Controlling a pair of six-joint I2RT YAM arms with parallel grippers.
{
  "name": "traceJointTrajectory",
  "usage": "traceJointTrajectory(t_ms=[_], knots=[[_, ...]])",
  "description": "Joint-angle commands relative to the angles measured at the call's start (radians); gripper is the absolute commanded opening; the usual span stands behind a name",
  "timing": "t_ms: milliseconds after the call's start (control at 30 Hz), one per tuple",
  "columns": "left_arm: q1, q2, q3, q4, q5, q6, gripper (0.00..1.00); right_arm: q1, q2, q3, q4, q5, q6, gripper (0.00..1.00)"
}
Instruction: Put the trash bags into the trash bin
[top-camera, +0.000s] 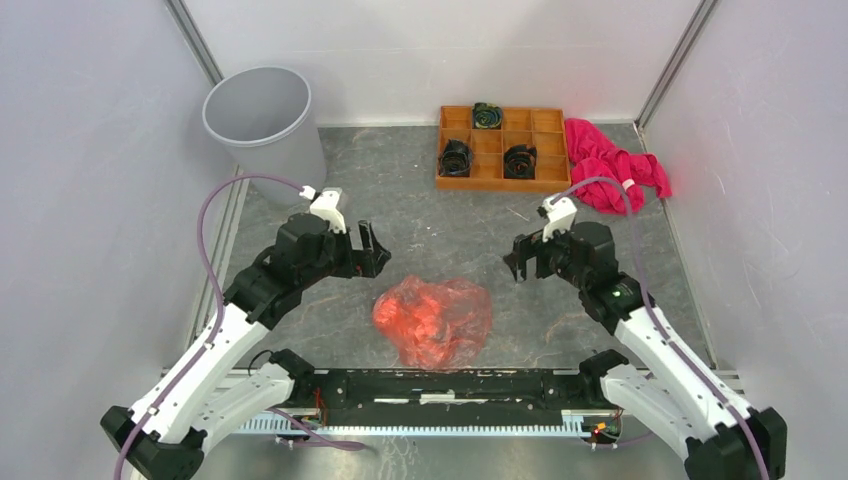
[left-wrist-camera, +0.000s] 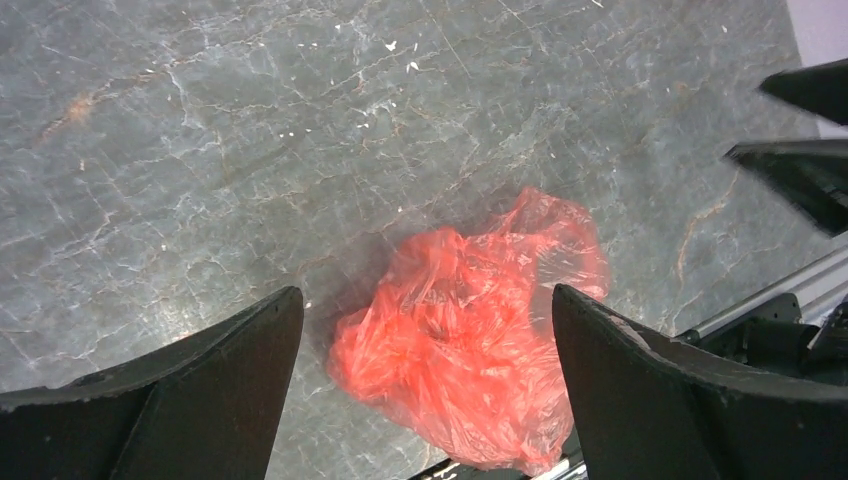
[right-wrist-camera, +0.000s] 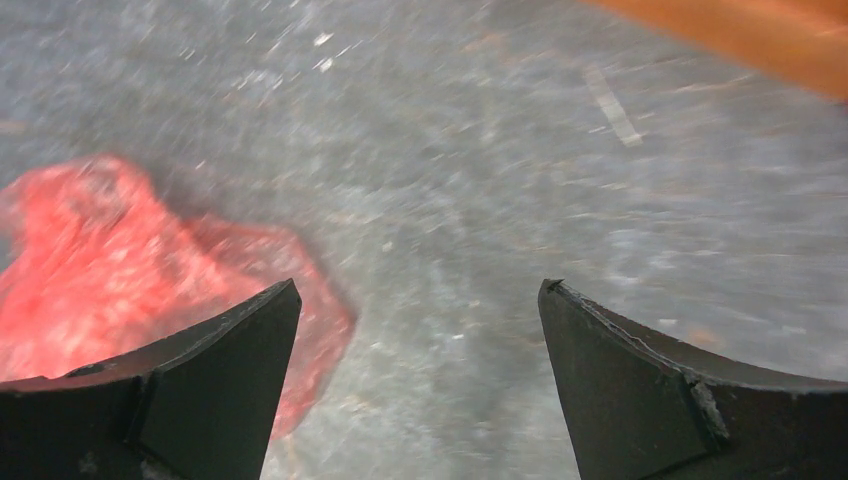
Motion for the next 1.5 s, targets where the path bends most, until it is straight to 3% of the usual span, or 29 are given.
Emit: traceJointTrajectory(t_ms=[0,100,367,600,700,733,833,967,1200,1367,1467], knots=[[0.001,0.003,-0.002,0.080,0.060,-0.063,1.00,0.027,0.090,-0.066,0.133,-0.326,0.095,0.97],[0.001,0.056,-0.021,0.112,0.163,-0.070,1.00,0.098,0.140,-0.106,0.195,-0.406,0.140,0.97],[-0.001,0.185,-0.192,0.282,0.348,-0.213,1.00,0.199,0.234,-0.188,0.236,-0.393,0.100,0.97],[0.000,0.230,-0.252,0.363,0.354,-0.257,0.95,0.246,0.367,-0.232,0.477,-0.438,0.213,0.66],[-0.001,0.258,-0.258,0.383,0.336,-0.257,0.90,0.282,0.436,-0.200,0.522,-0.467,0.243,0.42],[-0.001,0.275,-0.250,0.381,0.319,-0.253,0.87,0.285,0.451,-0.191,0.536,-0.479,0.258,0.29],[0.000,0.286,-0.204,0.357,0.278,-0.237,0.86,0.285,0.443,-0.166,0.553,-0.478,0.297,0.02],[-0.001,0.234,-0.134,0.348,0.276,-0.208,1.00,0.281,0.359,-0.126,0.543,-0.388,0.397,0.00],[-0.016,0.205,-0.027,0.349,0.486,-0.180,1.00,0.279,0.244,0.018,0.406,-0.154,0.615,0.00],[-0.136,0.227,0.055,0.304,0.459,-0.164,1.00,0.280,0.175,0.073,0.409,-0.088,0.630,0.01],[-0.235,0.244,0.066,0.319,0.400,-0.154,1.00,0.283,0.186,0.098,0.435,-0.132,0.631,0.01]])
